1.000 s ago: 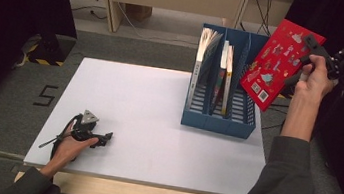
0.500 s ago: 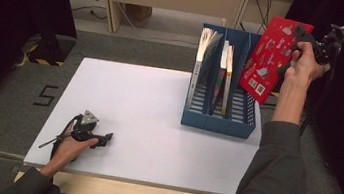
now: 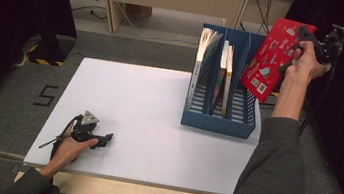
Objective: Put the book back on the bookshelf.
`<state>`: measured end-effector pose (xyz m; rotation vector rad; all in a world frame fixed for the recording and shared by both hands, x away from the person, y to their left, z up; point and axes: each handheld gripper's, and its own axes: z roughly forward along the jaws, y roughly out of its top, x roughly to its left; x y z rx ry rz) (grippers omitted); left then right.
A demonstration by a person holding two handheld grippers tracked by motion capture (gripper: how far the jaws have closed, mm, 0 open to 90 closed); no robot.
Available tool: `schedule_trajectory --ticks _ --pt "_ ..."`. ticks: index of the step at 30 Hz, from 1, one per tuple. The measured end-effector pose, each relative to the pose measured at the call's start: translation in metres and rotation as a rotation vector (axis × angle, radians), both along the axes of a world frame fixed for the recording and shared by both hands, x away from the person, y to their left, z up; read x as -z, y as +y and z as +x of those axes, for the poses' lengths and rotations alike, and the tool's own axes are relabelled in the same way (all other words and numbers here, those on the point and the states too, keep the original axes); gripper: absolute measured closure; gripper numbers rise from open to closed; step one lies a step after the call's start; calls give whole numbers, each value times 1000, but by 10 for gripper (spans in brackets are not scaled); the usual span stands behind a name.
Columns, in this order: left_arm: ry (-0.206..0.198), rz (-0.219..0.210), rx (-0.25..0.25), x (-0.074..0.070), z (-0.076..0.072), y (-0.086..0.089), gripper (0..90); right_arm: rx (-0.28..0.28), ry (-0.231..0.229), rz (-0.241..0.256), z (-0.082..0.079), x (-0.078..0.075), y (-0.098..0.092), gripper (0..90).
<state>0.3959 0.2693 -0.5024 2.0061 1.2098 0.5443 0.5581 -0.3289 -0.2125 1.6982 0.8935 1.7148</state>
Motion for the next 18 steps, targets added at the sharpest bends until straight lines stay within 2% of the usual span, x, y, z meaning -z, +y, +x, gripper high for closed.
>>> schedule_trajectory --ticks 3,5,10,11,14,16,18 --pt "-3 -6 2 0 0 0 149 -12 -20 -16 3 5 8 729" --pt "-3 -6 2 0 0 0 149 -21 -36 -9 0 10 11 727" --pt "-4 4 6 0 -1 0 149 -31 -44 -36 -6 25 20 714" --pt "-5 3 5 0 -1 -1 149 -38 -40 -37 -7 28 23 712" --pt "-7 4 6 0 -1 -1 149 -64 -23 -83 -10 36 29 705" --pt "-6 5 6 0 -1 -1 148 -75 -11 -79 -12 43 30 701" --pt "-3 4 9 0 -1 -1 148 -85 4 -98 -14 49 30 699"
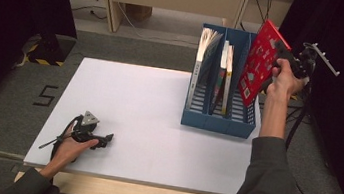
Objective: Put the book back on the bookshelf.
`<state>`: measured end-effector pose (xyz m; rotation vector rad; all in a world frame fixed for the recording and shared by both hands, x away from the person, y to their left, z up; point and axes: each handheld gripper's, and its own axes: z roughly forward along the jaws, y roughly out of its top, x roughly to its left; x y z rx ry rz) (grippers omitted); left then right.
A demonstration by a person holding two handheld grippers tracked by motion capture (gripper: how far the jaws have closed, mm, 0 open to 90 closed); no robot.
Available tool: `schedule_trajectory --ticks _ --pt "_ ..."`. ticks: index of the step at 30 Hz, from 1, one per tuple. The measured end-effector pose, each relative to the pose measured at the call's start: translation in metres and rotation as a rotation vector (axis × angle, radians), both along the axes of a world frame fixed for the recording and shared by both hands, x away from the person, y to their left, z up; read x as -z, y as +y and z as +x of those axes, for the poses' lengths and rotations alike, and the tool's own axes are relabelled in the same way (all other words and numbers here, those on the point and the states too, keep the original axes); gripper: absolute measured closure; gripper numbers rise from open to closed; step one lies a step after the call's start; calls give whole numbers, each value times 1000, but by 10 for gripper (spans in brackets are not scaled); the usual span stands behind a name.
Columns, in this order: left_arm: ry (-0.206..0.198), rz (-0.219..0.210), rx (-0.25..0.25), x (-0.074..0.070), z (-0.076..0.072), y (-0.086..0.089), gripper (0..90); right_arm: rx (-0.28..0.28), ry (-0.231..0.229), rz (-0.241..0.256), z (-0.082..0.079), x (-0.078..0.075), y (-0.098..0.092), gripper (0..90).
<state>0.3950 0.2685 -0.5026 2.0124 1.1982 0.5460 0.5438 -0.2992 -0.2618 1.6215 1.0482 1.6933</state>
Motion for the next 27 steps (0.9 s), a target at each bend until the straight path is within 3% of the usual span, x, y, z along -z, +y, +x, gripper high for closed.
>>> schedule_trajectory --ticks 4,9,12,13,17,23,27 --pt "1 0 0 0 0 0 148 -23 62 -3 -1 19 0 692" --pt "3 -4 1 0 0 0 149 -103 124 13 7 53 4 680" --pt "4 -6 0 0 0 0 149 -108 134 18 3 53 2 688" --pt "3 -4 1 0 0 0 149 -124 118 50 0 52 -1 678" --pt "3 -5 3 0 -1 0 149 -160 148 -6 -11 47 -7 598" --pt "6 -7 2 0 0 0 148 -238 144 13 -32 53 -14 493" --pt "6 -5 1 0 0 0 147 -286 141 -4 -45 57 -19 440"
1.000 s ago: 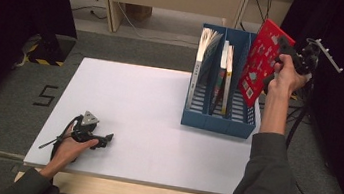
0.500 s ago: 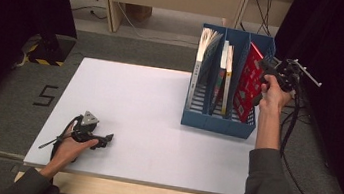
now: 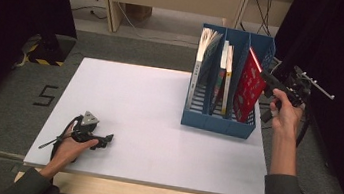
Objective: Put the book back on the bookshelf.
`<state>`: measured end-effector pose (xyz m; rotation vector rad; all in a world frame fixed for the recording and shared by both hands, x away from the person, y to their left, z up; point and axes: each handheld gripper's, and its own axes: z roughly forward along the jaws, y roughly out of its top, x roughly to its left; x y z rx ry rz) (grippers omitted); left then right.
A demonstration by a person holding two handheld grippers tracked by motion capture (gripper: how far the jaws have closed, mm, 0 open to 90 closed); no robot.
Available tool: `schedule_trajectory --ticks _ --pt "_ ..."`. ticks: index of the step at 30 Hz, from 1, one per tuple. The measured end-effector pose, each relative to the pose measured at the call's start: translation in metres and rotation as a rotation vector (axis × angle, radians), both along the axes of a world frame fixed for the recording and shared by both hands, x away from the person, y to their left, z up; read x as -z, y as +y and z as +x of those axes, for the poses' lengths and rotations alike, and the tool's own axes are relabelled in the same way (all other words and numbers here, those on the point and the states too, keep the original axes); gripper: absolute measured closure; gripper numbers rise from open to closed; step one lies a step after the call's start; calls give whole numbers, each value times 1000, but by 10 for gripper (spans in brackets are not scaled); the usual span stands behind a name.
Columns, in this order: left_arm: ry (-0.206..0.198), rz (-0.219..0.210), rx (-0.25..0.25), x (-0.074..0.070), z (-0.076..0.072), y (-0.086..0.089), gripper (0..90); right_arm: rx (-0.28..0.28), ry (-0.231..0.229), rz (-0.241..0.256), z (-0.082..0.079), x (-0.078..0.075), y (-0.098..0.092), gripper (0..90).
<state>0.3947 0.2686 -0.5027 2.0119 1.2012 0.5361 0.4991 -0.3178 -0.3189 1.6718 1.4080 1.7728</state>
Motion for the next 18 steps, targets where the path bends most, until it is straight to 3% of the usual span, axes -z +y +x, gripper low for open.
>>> schedule_trajectory --ticks 4,6,9,12,15,18 --pt "1 -1 1 0 0 0 147 -22 -9 -82 -15 5 -2 420" --pt "1 -1 1 0 0 0 147 -40 -13 -97 -21 8 -2 421" --pt "-1 -1 2 0 0 0 147 -43 -15 -177 -29 14 0 423" --pt "-1 0 2 0 0 0 146 -61 -15 -174 -34 24 3 419" --pt "2 -1 3 0 0 0 147 -45 -6 -219 -35 34 6 431" --pt "3 1 0 0 0 0 146 -44 -5 -216 -35 42 7 464"
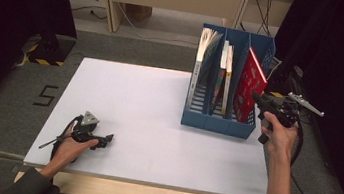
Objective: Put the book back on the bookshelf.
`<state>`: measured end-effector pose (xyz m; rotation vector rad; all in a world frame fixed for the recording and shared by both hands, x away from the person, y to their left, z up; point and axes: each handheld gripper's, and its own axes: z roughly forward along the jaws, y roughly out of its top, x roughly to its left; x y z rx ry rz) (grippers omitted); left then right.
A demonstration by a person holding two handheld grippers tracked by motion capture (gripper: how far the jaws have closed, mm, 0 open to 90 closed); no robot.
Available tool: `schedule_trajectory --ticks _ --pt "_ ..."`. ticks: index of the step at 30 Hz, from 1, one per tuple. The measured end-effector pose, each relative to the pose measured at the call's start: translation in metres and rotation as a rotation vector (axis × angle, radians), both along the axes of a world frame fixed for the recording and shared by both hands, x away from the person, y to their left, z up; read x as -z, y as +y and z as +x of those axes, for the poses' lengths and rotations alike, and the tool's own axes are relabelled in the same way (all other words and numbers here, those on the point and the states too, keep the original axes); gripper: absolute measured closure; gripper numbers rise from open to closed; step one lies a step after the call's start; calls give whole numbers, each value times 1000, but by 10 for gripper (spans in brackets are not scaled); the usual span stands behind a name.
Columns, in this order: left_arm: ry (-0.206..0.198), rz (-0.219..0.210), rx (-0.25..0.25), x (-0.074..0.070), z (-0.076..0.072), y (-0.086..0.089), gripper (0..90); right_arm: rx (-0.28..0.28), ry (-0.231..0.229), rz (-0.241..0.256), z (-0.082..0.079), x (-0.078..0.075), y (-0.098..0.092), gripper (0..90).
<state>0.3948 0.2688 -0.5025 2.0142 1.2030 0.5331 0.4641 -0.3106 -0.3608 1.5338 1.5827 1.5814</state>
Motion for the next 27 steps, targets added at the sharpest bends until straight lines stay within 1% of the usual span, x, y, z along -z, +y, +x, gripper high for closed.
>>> schedule_trajectory --ticks 1,3,5,6,8,9,12,13,14,15,16,17,18,19,20,22,24,25,27 --pt "0 2 0 0 0 0 146 15 -6 -17 0 2 0 479" --pt "-1 3 0 0 0 -1 144 23 -6 -21 1 5 0 484" --pt "2 0 -2 0 0 0 146 18 4 21 2 9 1 511" --pt "3 0 -3 0 0 1 146 13 7 17 3 12 3 509" --pt "2 2 1 0 0 0 146 20 10 1 4 16 6 518" --pt "-1 1 2 0 0 0 146 25 13 -1 6 19 7 508" --pt "0 1 9 0 0 0 146 42 25 3 9 23 11 516" --pt "0 -2 8 0 0 0 146 39 27 -1 10 24 12 535" --pt "0 -3 7 0 0 0 146 37 26 10 10 25 13 558" --pt "1 -3 7 0 0 0 147 33 30 47 10 27 13 560" --pt "1 -1 8 0 0 0 147 26 35 109 11 30 13 574" --pt "0 -2 11 0 0 0 147 23 44 189 12 33 13 558" --pt "0 -1 14 0 0 0 148 23 52 235 12 36 16 546" --pt "0 0 14 0 0 0 147 25 45 235 13 38 19 547" --pt "1 0 14 0 0 -1 146 16 45 221 15 37 22 547" --pt "1 2 14 0 0 -1 146 26 49 214 17 36 30 551" --pt "2 2 15 0 0 -1 146 14 35 182 24 36 36 555" --pt "1 2 14 0 0 -1 146 21 28 172 27 36 39 561" --pt "1 2 15 0 0 -1 146 43 9 118 32 37 43 583"
